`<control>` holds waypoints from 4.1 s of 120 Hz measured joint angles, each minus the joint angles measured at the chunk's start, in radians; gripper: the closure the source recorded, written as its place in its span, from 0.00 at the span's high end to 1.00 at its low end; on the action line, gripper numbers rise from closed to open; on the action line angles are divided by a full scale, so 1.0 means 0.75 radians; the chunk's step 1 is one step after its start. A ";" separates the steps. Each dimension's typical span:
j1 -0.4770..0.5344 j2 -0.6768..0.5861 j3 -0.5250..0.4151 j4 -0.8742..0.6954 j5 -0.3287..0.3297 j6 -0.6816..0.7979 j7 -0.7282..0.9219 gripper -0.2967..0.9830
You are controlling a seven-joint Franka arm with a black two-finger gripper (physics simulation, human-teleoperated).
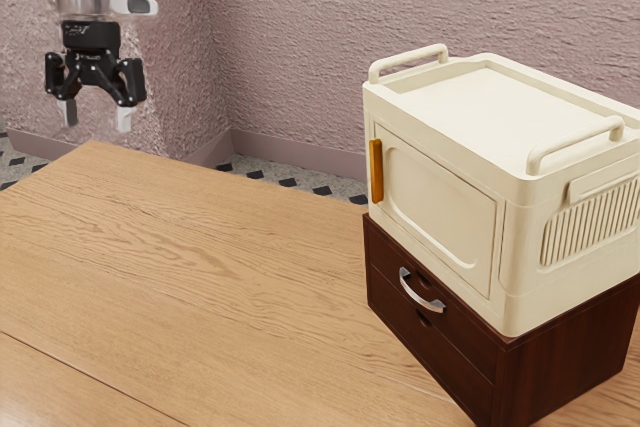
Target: Pull the drawer handle with one arm to open the drawer
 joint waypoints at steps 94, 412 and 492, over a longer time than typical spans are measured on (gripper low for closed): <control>-0.048 0.063 -0.182 0.262 -0.108 0.352 -0.733 0.77; -0.711 -0.006 -0.183 -0.895 -0.099 1.724 -1.666 0.77; -0.768 0.108 -0.195 -0.899 -0.195 1.885 -1.672 0.66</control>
